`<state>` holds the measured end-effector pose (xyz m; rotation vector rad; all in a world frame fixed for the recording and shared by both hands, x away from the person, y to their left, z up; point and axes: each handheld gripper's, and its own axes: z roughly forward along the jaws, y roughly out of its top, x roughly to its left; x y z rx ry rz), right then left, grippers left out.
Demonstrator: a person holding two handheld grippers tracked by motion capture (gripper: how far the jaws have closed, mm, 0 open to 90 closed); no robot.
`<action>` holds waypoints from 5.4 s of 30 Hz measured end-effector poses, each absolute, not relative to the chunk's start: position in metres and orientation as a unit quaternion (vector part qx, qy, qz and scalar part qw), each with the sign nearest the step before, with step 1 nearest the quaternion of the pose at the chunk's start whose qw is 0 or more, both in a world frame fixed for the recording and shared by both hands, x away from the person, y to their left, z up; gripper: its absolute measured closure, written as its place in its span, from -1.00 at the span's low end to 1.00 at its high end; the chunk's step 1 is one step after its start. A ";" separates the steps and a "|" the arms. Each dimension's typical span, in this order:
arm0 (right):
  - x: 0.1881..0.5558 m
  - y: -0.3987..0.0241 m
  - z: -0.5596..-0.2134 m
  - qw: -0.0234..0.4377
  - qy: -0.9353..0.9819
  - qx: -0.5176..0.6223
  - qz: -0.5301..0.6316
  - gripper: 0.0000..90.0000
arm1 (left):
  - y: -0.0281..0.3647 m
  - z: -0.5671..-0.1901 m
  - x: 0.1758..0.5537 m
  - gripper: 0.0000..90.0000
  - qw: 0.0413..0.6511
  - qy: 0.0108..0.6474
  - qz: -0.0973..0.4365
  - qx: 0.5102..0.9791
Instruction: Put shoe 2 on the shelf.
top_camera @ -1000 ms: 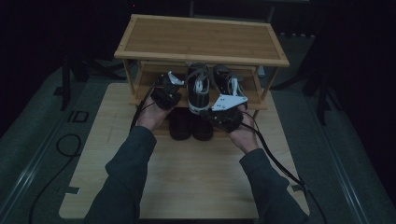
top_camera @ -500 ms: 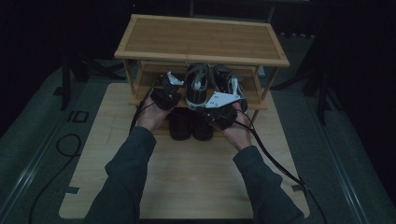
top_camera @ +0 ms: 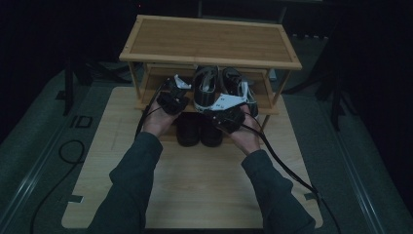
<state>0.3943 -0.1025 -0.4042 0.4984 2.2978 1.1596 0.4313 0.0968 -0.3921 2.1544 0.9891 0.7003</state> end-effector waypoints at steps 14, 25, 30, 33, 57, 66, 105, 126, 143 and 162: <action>0.387 -0.136 -0.398 0.233 0.859 0.173 0.423 0.99 | 0.098 -0.392 0.432 1.00 0.333 0.379 0.260 0.824; 0.381 -0.163 -0.398 0.220 0.863 0.175 0.420 0.97 | 0.100 -0.392 0.433 1.00 0.339 0.378 0.255 0.823; 0.378 -0.174 -0.398 0.213 0.863 0.176 0.423 0.96 | 0.100 -0.392 0.433 1.00 0.339 0.378 0.254 0.823; 0.376 -0.183 -0.400 0.209 0.864 0.175 0.423 0.96 | 0.101 -0.392 0.434 1.00 0.343 0.379 0.251 0.822; 0.365 -0.232 -0.400 0.211 0.866 0.194 0.410 0.98 | 0.097 -0.390 0.432 1.00 0.316 0.365 0.272 0.833; 0.364 -0.241 -0.404 0.221 0.865 0.209 0.398 0.97 | 0.093 -0.391 0.434 1.00 0.320 0.371 0.275 0.827; 0.377 -0.202 -0.402 0.247 0.846 0.224 0.416 1.00 | 0.095 -0.394 0.433 1.00 0.331 0.360 0.274 0.828; 0.380 -0.191 -0.402 0.239 0.841 0.221 0.432 1.00 | 0.093 -0.395 0.432 1.00 0.330 0.361 0.279 0.826; 0.381 -0.178 -0.410 0.240 0.849 0.213 0.419 1.00 | 0.095 -0.394 0.432 1.00 0.330 0.360 0.274 0.828; 0.383 -0.169 -0.408 0.255 0.849 0.212 0.411 1.00 | 0.095 -0.394 0.432 1.00 0.331 0.360 0.272 0.828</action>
